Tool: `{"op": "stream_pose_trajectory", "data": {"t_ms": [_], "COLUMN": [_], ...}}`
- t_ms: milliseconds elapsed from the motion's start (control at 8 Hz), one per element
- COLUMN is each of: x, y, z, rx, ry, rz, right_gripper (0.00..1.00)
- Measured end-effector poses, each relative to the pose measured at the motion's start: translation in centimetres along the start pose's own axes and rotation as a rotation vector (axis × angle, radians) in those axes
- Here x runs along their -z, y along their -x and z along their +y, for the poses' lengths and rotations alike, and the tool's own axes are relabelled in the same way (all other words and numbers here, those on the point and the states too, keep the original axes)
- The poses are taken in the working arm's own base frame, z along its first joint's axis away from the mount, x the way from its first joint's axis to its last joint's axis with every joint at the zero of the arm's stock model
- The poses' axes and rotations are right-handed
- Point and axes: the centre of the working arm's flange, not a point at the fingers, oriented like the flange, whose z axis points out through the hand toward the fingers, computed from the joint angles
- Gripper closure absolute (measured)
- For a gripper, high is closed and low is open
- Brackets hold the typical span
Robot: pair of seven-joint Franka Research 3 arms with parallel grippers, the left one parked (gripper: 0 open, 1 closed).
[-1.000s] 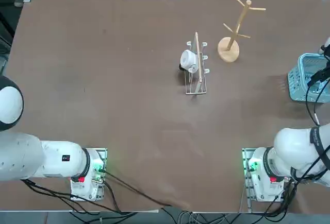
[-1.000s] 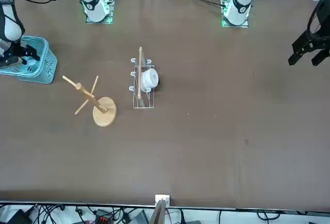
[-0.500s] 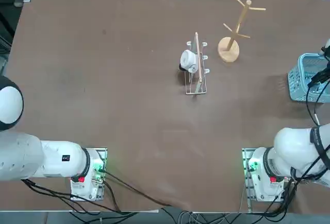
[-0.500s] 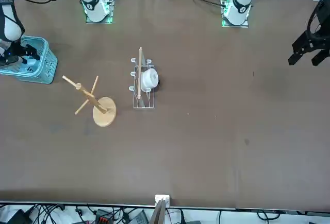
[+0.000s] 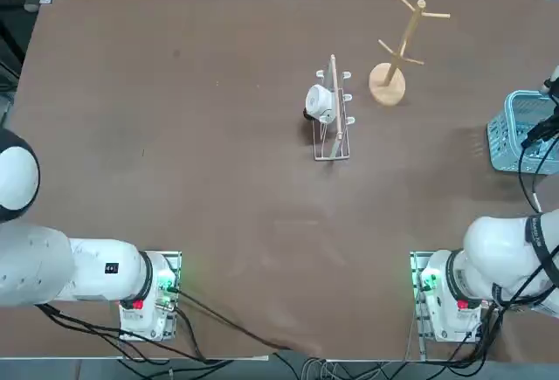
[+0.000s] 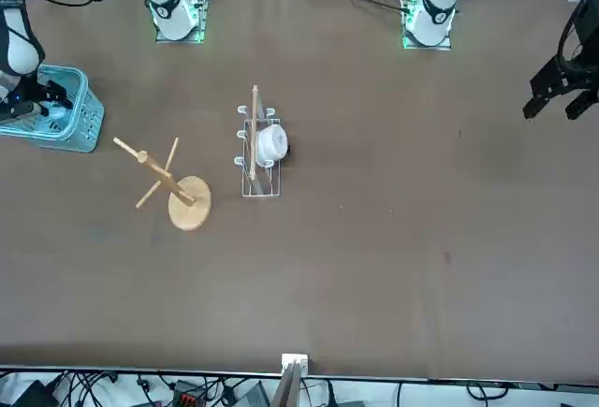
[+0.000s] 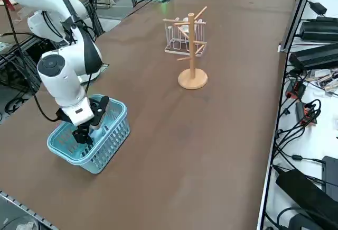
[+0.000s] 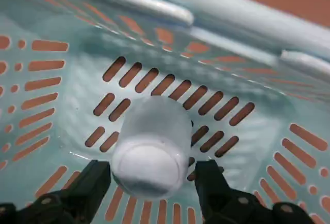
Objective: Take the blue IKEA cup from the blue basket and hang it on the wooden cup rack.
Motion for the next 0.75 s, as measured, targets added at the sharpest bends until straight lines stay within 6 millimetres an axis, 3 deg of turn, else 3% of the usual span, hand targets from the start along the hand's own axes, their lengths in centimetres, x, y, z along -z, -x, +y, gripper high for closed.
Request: {"op": "stream_pose_trajectory", "data": {"t_ms": [375, 500, 750], "x": [-0.24, -0.29, -0.24], "y": [0.01, 0.0, -0.02], "z": [-0.02, -0.02, 0.01], "rx": [0.001, 0.001, 0.001], "ry": [-0.003, -0.004, -0.003], "rz": [-0.003, -0.004, -0.003], "right_gripper": [0.07, 0.17, 0.19]}}
